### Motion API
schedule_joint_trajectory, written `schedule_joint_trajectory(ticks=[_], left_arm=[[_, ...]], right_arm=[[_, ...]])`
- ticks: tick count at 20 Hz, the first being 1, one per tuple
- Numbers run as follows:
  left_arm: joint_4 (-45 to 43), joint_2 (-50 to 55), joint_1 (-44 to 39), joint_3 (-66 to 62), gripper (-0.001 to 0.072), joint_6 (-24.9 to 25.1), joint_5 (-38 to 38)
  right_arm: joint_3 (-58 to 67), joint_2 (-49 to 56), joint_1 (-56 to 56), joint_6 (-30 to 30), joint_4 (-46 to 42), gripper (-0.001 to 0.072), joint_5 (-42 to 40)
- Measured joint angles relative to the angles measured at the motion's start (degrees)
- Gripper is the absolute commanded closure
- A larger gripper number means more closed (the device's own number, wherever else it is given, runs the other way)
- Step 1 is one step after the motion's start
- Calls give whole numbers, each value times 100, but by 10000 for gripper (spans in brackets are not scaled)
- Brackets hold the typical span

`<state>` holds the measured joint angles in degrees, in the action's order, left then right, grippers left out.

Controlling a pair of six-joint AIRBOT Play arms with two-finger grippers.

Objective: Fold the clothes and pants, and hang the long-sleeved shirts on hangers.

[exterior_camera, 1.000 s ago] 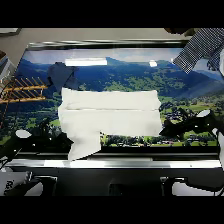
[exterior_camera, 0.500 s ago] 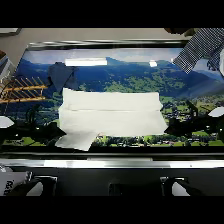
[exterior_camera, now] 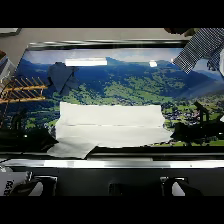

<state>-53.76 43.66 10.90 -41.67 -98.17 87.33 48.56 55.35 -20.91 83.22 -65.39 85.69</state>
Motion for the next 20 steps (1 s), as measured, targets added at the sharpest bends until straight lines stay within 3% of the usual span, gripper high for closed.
schedule_joint_trajectory(ticks=[9, 20], left_arm=[[398, 2839, -363, -1919, 689, 1080, -656], [426, 5460, -527, -4478, 689, 1119, -686]], right_arm=[[0, 1263, 4, -1084, 1515, 679, -2004], [603, 2660, 321, -1488, 2321, 678, -3296]])
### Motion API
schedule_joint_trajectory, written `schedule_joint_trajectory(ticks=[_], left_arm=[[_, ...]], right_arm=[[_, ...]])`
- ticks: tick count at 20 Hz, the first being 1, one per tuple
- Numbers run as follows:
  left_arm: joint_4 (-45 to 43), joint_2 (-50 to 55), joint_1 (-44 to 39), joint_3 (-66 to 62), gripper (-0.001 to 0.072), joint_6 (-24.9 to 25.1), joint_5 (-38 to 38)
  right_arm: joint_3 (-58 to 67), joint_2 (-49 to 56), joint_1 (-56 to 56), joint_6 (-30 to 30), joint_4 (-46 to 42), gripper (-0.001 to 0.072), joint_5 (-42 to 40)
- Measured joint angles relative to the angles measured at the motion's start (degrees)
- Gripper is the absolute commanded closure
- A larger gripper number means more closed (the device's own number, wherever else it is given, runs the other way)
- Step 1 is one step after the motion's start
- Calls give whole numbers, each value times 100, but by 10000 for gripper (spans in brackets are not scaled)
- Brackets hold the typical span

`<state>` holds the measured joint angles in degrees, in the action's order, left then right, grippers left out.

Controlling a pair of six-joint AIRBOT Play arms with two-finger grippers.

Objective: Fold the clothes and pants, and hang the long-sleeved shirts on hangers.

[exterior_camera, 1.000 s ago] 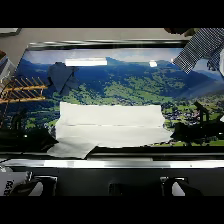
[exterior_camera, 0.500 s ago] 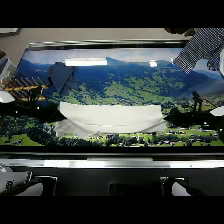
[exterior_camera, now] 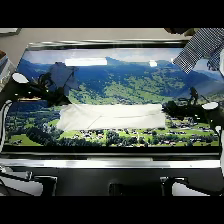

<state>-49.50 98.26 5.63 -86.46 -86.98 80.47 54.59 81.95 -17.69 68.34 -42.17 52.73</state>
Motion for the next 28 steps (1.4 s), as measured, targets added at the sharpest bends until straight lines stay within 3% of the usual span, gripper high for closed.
schedule_joint_trajectory(ticks=[2, 4, 5, 7, 8, 9, 10, 11, 13, 15, 18, 20, 28], left_arm=[[2, 280, -20, -122, 681, 0, -22], [-2, 490, -22, -190, 601, 0, -101], [-2, 564, -20, -208, 506, 0, -131], [-22, 656, -7, -260, 496, 0, -254], [-52, 682, 9, -306, 496, 0, -269], [-109, 693, 22, -376, 440, -2, -269], [-162, 693, 37, -485, 339, -2, -267], [-245, 688, 52, -610, 292, -4, -243], [-459, 660, 81, -931, 291, -48, -94], [-638, 601, 94, -1272, 291, -101, 55], [-793, 455, 101, -1582, 291, -146, 192], [-855, 354, 101, -1679, 291, -149, 216], [-916, 208, 101, -1779, 292, -197, 302]], right_arm=[[142, 232, 227, 87, 0, 678, -184], [221, 385, 369, 354, -131, 677, -372], [260, 433, 407, 514, -238, 670, -439], [365, 483, 450, 883, -599, 558, -459], [435, 494, 466, 1113, -844, 558, -428], [529, 492, 472, 1408, -1158, 557, -308], [651, 470, 479, 1714, -1528, 468, -155], [793, 437, 483, 2009, -1891, 309, 13], [1154, 385, 459, 2553, -2660, 218, 496], [1458, 356, 304, 2800, -3073, 183, 894], [1674, 424, -98, 2717, -2830, 153, 1233], [1735, 601, -326, 2393, -2356, 58, 1408], [1792, 1589, -511, 1305, -931, 53, 1982]])
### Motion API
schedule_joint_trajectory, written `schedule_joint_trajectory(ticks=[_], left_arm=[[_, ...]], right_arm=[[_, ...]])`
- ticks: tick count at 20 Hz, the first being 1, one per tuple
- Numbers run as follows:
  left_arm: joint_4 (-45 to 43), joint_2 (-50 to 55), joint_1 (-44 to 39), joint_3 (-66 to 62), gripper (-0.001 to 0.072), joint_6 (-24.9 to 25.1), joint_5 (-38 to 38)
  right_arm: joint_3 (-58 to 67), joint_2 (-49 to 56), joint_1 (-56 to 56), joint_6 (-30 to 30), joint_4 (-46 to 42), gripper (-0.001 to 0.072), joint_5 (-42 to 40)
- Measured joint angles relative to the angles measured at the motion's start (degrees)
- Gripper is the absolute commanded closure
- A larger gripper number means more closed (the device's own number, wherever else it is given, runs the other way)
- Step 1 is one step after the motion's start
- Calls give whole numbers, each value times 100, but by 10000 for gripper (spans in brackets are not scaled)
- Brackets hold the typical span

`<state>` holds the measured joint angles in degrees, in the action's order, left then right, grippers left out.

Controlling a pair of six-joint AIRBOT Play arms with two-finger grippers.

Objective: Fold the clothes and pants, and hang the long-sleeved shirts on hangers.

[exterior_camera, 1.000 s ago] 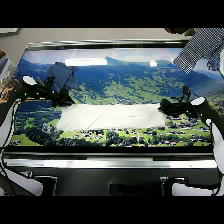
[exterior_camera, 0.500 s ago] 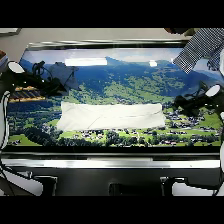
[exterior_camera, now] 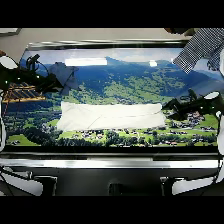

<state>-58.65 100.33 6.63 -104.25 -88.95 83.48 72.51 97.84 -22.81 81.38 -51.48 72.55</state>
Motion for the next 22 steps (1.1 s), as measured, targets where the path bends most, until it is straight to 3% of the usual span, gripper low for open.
schedule_joint_trajectory(ticks=[8, 9, 11, 15, 16, 17, 19, 22], left_arm=[[-13, 2, 0, -2, 292, -15, 11], [-13, 4, 0, -2, 292, -15, 11], [-13, 9, 0, -2, 291, -17, 11], [-11, 9, 0, -2, 293, -39, 11], [-9, 9, 0, -2, 315, -66, 13], [-4, 9, 0, -2, 398, -105, 17], [2, 9, 0, -2, 691, -116, 83], [4, 7, -31, -2, 689, -131, 251]], right_arm=[[-221, 223, -11, -212, 485, 66, 129], [-286, 225, -11, -225, 522, 98, 138], [-433, 234, -11, -260, 549, 218, 131], [-586, 245, 136, -389, 527, 644, -39], [-601, 247, 214, -393, 533, 678, -114], [-608, 234, 295, -413, 535, 678, -181], [-619, 157, 437, -428, 535, 679, -339], [-623, -210, 514, -374, 437, 679, -459]])
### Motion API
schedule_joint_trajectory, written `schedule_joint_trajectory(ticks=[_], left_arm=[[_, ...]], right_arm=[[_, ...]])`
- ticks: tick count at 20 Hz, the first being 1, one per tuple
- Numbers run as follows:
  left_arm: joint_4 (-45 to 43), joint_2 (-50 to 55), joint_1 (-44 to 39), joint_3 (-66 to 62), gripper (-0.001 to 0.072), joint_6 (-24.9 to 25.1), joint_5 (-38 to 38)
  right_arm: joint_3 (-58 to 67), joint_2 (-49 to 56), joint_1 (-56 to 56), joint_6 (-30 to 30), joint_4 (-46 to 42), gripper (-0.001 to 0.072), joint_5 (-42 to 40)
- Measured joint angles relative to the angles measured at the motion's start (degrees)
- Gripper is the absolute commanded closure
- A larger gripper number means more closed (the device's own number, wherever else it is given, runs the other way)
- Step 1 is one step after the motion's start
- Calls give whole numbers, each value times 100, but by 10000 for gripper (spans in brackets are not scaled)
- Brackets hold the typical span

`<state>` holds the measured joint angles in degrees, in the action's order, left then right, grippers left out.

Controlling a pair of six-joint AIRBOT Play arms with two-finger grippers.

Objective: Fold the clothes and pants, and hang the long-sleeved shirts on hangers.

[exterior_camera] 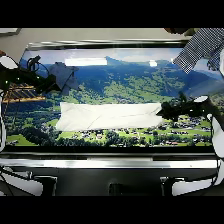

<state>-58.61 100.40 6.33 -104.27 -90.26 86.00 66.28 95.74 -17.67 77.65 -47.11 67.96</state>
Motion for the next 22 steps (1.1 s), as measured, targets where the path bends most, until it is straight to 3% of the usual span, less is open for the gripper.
schedule_joint_trajectory(ticks=[5, 11, 22], left_arm=[[9, 105, -573, 9, 688, -129, -68], [24, 595, -2065, 11, 689, -638, -691], [1582, 1657, -4476, 11, 689, -1049, -2809]], right_arm=[[2, -997, 31, 435, -422, 679, 221], [168, -1888, 33, 1154, -1132, 679, 610], [1639, -2323, 33, 1808, -2024, 679, 1633]])
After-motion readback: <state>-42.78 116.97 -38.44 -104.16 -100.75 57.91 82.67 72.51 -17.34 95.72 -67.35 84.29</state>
